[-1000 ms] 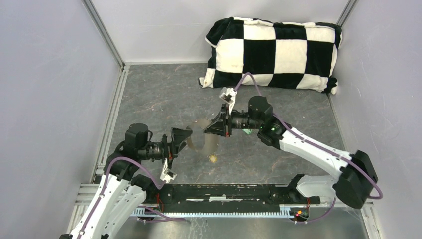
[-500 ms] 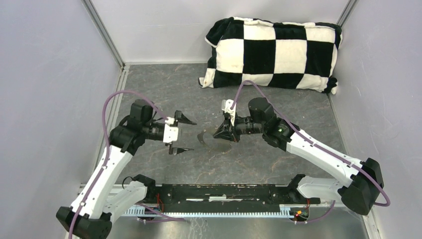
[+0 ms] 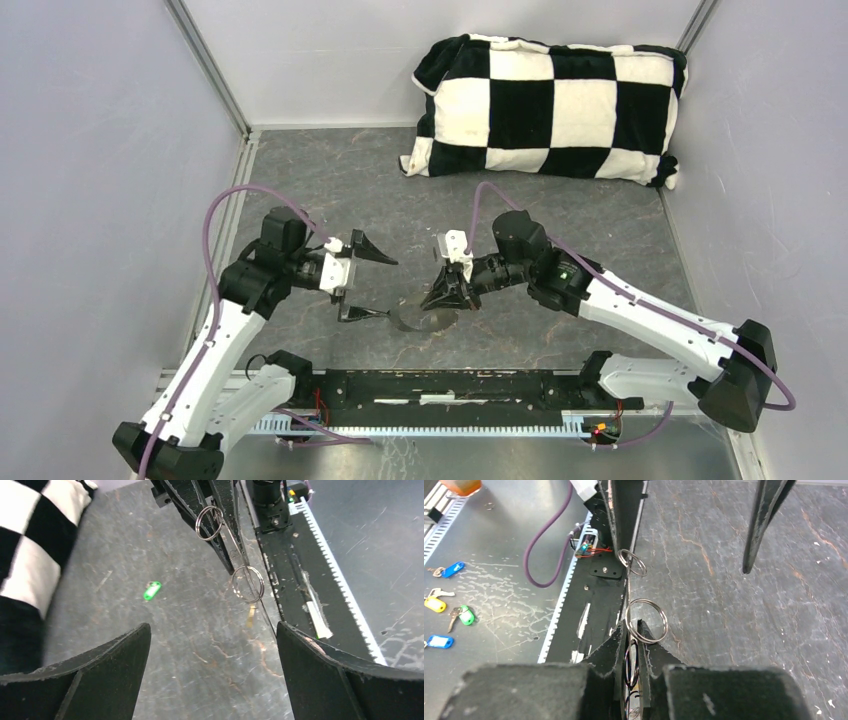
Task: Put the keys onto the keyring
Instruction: Adjust the key on the keyring.
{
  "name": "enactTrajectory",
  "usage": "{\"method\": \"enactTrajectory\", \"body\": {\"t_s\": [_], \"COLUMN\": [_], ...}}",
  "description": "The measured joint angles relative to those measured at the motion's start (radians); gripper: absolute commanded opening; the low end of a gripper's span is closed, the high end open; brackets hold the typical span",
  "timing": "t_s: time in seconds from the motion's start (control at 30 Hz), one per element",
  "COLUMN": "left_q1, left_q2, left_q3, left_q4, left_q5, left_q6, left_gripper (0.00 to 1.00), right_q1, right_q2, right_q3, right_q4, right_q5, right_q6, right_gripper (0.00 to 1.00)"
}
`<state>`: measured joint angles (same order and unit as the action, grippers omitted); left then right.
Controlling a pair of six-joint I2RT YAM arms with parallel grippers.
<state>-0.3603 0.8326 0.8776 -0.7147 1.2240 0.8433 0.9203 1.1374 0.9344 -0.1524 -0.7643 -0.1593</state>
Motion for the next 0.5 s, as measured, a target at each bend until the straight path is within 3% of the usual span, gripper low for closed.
{"method": "enactTrajectory", "body": {"t_s": [0.3, 0.5], "left_q1": [-0.001, 0.000], "left_q2": [-0.092, -0.180], "left_q3": [0.051, -0.001], "left_q4": [-0.224, -0.238], "left_q5": [-0.098, -0.091], "left_q6": [0.574, 0.771], "left_gripper": [0.94, 0.85], "right_q1": [0.017, 0.028], "right_q2": [0.004, 0.059], "right_q3": [-0.002, -0.002], "right_q4": [-0.029, -0.002], "right_q5": [-0.159, -0.243], "right_q6": [-0.026, 0.007], "right_gripper": [0.00, 0.00]}}
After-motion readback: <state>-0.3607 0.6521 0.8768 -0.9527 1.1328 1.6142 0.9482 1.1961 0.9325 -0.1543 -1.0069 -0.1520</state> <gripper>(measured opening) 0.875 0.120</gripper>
